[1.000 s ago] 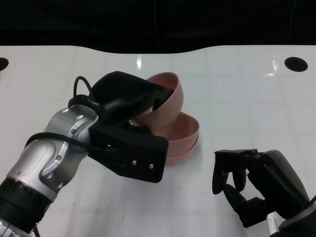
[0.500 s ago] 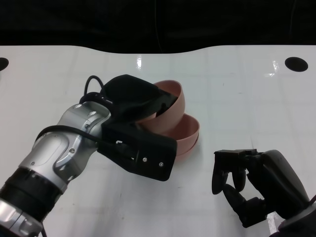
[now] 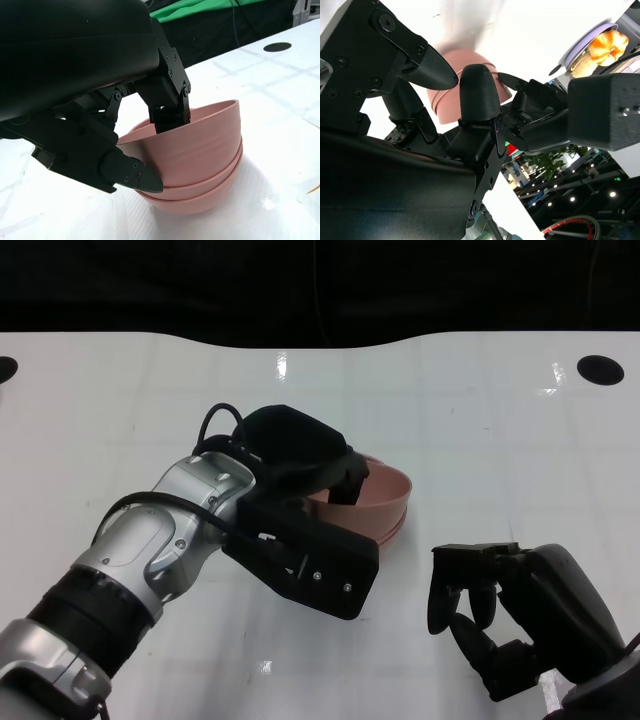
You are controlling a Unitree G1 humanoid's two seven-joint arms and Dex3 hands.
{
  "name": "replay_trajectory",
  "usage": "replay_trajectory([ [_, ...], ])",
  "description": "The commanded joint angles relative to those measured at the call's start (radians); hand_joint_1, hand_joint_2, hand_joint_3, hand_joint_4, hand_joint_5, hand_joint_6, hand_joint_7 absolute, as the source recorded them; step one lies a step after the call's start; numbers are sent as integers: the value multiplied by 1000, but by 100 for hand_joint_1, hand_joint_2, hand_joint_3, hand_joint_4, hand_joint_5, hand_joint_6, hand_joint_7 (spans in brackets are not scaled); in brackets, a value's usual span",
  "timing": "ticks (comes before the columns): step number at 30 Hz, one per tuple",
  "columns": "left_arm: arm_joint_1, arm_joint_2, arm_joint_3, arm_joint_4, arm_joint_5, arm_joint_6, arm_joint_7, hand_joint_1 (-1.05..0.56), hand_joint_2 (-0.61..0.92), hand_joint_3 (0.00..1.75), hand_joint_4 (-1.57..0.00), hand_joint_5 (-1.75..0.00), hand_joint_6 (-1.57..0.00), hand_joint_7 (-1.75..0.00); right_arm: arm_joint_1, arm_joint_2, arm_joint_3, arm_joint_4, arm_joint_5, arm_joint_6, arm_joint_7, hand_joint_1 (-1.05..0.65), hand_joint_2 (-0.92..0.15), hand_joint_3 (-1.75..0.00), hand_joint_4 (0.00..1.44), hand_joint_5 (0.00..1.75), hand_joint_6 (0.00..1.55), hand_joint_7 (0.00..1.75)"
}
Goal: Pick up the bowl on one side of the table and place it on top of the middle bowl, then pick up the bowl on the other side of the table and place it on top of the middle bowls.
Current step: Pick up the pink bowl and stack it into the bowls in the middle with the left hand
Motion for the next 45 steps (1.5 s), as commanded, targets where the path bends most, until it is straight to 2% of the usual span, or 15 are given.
replay_trajectory([
  [1, -21, 0, -11, 20, 20, 24, 4, -37, 92, 12, -82, -99, -99, -19, 3, -1, 1, -7, 3, 0, -4, -9, -6, -172, 97, 175, 86, 153],
  [4, -17, 1, -22, 7, 38, 63, -27, -40, 92, 15, -65, -54, -83, -4, 4, -2, 1, -13, 0, -1, -5, -9, -6, -172, 97, 175, 86, 152],
  [6, -15, 4, -30, -4, 51, 80, -43, -46, 92, 19, -53, -35, -64, -1, 2, -3, 1, -8, 6, -4, -3, -9, -6, -172, 97, 175, 86, 152],
  [8, -6, 5, -36, -16, 68, 98, -31, -52, 92, 20, -43, -26, -48, 0, 1, -5, 0, -5, 11, -7, 0, -8, -6, -172, 96, 175, 86, 151],
  [15, 64, 24, -42, -90, 148, 161, 55, -69, 92, 24, -19, -11, -23, 0, 0, -6, -2, -8, 12, -1, 6, -9, -6, -172, 96, 175, 87, 151],
  [18, 92, 36, -42, -119, 177, 174, 81, -73, 92, 31, -13, -8, -15, 0, -3, -9, -4, 0, 16, -11, 4, -9, -6, -172, 97, 175, 87, 151],
  [25, 150, 68, 3, -253, 147, 182, 54, -74, 92, 39, -15, -11, -18, -2, 2, -13, -7, -8, 16, -2, 9, -10, -6, -171, 97, 175, 87, 151],
  [34, 258, 136, 106, -462, 64, 180, -14, -73, 92, 39, -19, -16, -21, -3, 5, -7, -4, -13, 20, 6, 18, -11, -6, -172, 97, 175, 88, 153],
  [39, 356, 180, 159, -624, 52, 202, -76, -67, 92, 36, -26, -23, -22, -3, 9, -6, -6, -19, 25, 8, 21, -11, -5, -172, 98, 175, 87, 153],
  [45, 485, 212, 231, -756, 32, 178, -42, -61, 92, 31, -35, -32, -32, -7, 8, -2, -5, -23, 28, 16, 24, -10, -5, -174, 97, 175, 87, 152],
])
